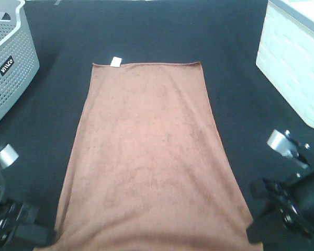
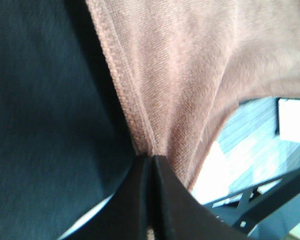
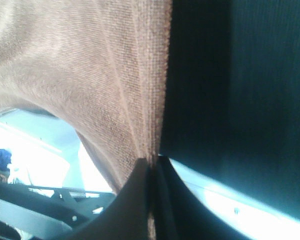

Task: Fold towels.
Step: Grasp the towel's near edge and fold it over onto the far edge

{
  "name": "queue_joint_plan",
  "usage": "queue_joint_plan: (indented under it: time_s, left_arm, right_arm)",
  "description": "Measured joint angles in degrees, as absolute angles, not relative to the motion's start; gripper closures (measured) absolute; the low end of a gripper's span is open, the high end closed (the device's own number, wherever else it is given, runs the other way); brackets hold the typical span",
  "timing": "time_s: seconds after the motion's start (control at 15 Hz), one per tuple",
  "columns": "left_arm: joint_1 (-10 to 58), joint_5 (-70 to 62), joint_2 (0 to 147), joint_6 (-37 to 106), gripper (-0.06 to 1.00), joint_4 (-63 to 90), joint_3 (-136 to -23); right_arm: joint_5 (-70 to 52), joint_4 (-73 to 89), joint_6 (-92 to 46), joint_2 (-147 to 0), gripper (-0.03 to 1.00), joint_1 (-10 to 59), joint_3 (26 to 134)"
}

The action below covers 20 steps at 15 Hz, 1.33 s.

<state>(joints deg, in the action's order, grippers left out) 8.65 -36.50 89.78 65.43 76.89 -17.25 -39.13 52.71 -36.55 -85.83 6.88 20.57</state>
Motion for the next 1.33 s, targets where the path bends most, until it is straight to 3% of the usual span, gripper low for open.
queue_joint_plan:
  time_s: [0.4,0.6,0.93,1.33]
  left_arm:
    - [8.7,-35.5,88.8,64.5,0.94,77.8,-18.0]
    - [8.7,-35.4,88.9,62.6,0.94,77.7,-24.5]
    - [8.7,-30.2,94.1,49.4,0.94,66.0,-42.5]
    - [8.7,-23.9,112.2,47.9,0.94,62.7,-69.6]
  right_arm:
    - [-37.1,53.9,-36.6,-83.9,0.97,6.9,20.2]
    - [-37.2,53.1,-36.4,-86.0,0.97,6.9,28.0]
    - [-43.5,48.5,-31.6,-98.1,0.97,6.9,54.9]
    - [-46.2,38.2,-20.2,-117.1,0.97,6.9,86.2]
